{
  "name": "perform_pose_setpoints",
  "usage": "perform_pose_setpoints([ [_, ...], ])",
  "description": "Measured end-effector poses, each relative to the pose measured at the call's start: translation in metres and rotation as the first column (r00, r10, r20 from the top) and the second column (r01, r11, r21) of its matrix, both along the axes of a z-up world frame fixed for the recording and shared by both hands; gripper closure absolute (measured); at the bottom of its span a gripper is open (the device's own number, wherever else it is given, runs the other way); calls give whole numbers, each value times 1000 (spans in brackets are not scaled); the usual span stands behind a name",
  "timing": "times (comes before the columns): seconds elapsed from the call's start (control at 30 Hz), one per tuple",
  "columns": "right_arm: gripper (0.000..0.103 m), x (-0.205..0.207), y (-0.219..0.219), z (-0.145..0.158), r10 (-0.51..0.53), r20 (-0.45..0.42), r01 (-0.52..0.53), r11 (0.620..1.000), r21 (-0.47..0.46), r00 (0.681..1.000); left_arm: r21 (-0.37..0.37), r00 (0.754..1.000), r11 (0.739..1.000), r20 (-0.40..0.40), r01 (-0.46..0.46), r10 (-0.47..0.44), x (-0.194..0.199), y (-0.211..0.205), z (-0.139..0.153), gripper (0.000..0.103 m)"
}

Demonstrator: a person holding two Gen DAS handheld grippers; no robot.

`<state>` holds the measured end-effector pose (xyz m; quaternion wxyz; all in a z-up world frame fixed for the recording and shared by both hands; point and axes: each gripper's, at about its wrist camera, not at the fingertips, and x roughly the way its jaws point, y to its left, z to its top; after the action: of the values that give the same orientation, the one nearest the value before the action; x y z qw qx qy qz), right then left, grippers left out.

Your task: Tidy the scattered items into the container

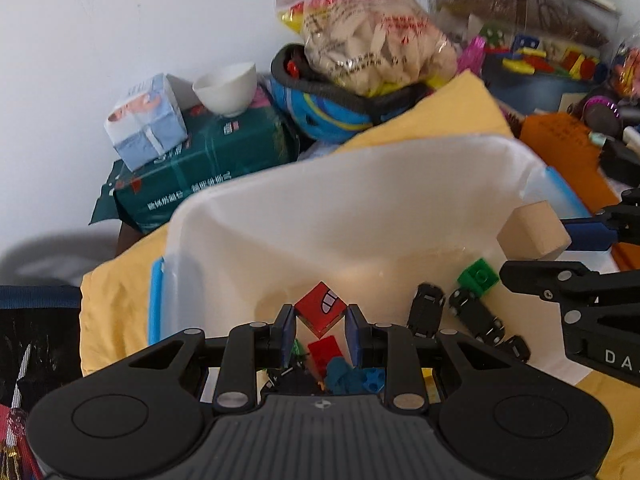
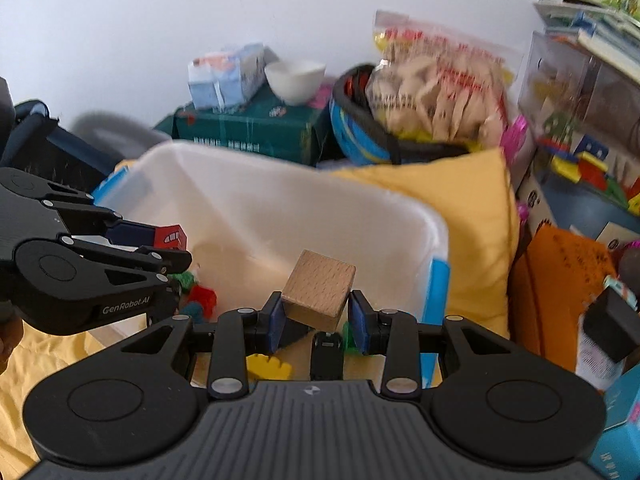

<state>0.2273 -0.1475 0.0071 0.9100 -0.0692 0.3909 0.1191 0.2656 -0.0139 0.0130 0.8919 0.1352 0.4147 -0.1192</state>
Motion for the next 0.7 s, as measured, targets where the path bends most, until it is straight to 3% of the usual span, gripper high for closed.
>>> perform_pose_setpoints([
  [0.2,61,3,-2,-1,-24,-19,25,1000,7,1000,3,1000,1000,11,-16,16,0,0,3,71],
  [0.27,52,1,0,3,-18,-1,18,1000,-10,1000,-8,999,1000,29,-23,23,-3,0,8,65],
  [0.3,47,0,2,5,-15,8,15,1000,-20,1000,-6,999,1000,39,-24,24,-4,-1,10,56],
  [0.33,44,-2,3,7,-13,16,14,999,-31,1000,1,998,1000,53,-27,27,-6,-1,12,51],
  [0.5,32,-9,6,17,-17,42,19,999,-51,999,8,991,999,130,-39,38,-22,-4,27,49],
  [0.7,32,-29,6,34,-10,90,14,999,-40,996,12,962,995,255,-99,93,-55,1,52,38],
])
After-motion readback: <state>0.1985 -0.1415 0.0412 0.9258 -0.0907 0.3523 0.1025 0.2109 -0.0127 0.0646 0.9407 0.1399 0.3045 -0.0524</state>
